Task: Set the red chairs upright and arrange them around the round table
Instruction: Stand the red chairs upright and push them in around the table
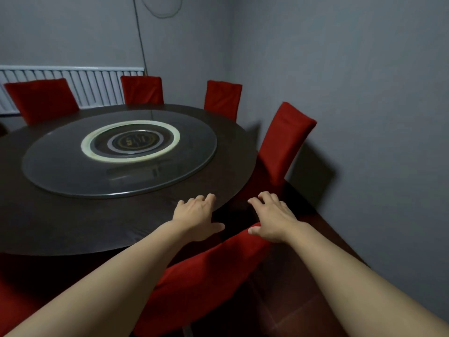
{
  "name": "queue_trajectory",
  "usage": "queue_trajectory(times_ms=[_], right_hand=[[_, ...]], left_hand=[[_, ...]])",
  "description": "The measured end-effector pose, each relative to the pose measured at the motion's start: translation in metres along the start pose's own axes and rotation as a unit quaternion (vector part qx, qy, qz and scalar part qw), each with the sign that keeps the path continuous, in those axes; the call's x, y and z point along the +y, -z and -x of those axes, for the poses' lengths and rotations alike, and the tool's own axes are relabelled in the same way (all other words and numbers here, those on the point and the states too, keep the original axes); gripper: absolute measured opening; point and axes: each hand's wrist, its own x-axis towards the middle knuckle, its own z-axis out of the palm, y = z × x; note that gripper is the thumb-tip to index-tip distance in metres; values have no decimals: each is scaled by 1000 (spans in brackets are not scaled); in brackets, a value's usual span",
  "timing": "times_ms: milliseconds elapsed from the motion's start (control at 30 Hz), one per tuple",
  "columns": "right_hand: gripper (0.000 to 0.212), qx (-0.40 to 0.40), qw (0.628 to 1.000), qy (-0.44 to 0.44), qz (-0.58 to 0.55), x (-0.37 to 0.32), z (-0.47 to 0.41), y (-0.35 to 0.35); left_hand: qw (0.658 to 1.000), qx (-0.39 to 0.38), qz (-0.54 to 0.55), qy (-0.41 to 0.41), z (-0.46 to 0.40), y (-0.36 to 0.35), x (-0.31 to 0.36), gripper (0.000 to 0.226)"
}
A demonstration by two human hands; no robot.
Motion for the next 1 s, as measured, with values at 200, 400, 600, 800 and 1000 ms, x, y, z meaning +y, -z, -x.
queue_trajectory(times_ms=[200, 400, 600, 800, 1000], right_hand=[[79, 4, 1000, 8, -4, 58, -31, 7], [80, -8, 1000, 30, -4, 153, -80, 13], [81, -27, 998, 63, -9, 263, -125, 31], [80, -52, 995, 77, -32, 334, -159, 35], [80, -58, 993, 98, -41, 371, -199, 33]], left_hand=[[1000, -5, -8, 8, -60, 1, 35, 71], [999, -2, -15, 38, -132, -9, 102, 71], [996, -11, -35, 81, -198, -10, 182, 66], [991, -35, -66, 108, -236, -14, 221, 63], [985, -60, -66, 149, -278, -19, 230, 63]])
